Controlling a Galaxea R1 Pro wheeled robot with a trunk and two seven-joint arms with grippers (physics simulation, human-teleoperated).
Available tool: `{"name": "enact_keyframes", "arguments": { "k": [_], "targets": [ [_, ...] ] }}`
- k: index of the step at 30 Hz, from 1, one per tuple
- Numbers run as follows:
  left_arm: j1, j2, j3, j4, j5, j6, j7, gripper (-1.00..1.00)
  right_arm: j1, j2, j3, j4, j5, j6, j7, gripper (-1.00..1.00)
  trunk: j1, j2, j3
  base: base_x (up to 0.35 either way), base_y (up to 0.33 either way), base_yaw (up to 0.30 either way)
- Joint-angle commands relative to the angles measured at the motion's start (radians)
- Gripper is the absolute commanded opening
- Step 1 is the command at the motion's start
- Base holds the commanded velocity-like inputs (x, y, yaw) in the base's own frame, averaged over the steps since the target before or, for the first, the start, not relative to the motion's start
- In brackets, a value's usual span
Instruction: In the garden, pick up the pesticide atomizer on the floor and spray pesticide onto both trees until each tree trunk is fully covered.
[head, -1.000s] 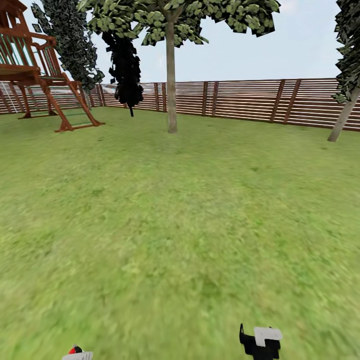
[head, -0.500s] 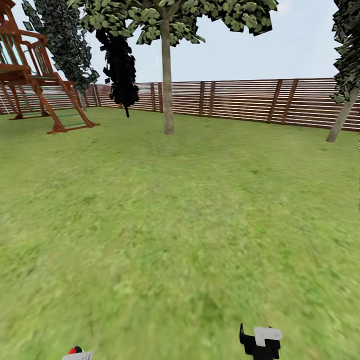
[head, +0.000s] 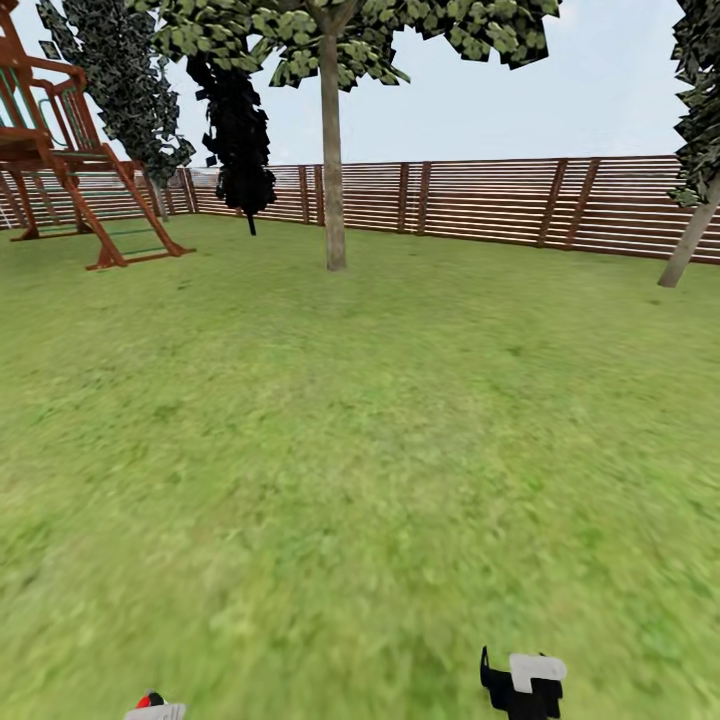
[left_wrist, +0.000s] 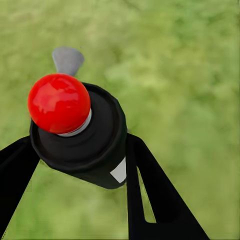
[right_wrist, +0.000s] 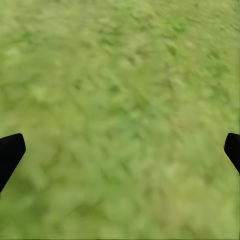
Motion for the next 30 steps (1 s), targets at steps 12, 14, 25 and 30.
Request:
{"name": "enact_keyframes", "arguments": {
  "k": [12, 14, 25, 30],
  "targets": [
    [-0.001, 0.001, 0.008, 0.001, 0.004, -0.002, -0.01, -1.0, -0.001, 0.001, -0.006, 0.001, 0.011, -0.002, -0.005, 1.0, 0.0, 0.0, -0.001, 0.338, 0.0, 0.008],
    [-0.001, 0.001, 0.008, 0.001, 0.004, -0.002, -0.01, -1.0, -0.001, 0.002, -0.006, 0.001, 0.011, -0.002, -0.005, 1.0, 0.0, 0.0, -0.001, 0.338, 0.0, 0.172],
    [-0.001, 0.002, 0.008, 0.001, 0.004, -0.003, -0.01, -1.0, -0.001, 0.002, -0.006, 0.001, 0.011, -0.002, -0.005, 1.0, 0.0, 0.0, -0.001, 0.338, 0.0, 0.069],
    [-0.001, 0.002, 0.008, 0.001, 0.004, -0.004, -0.01, -1.0, -0.001, 0.003, -0.006, 0.001, 0.011, -0.002, -0.005, 1.0, 0.0, 0.0, -0.001, 0.338, 0.0, 0.001]
  ]
}}
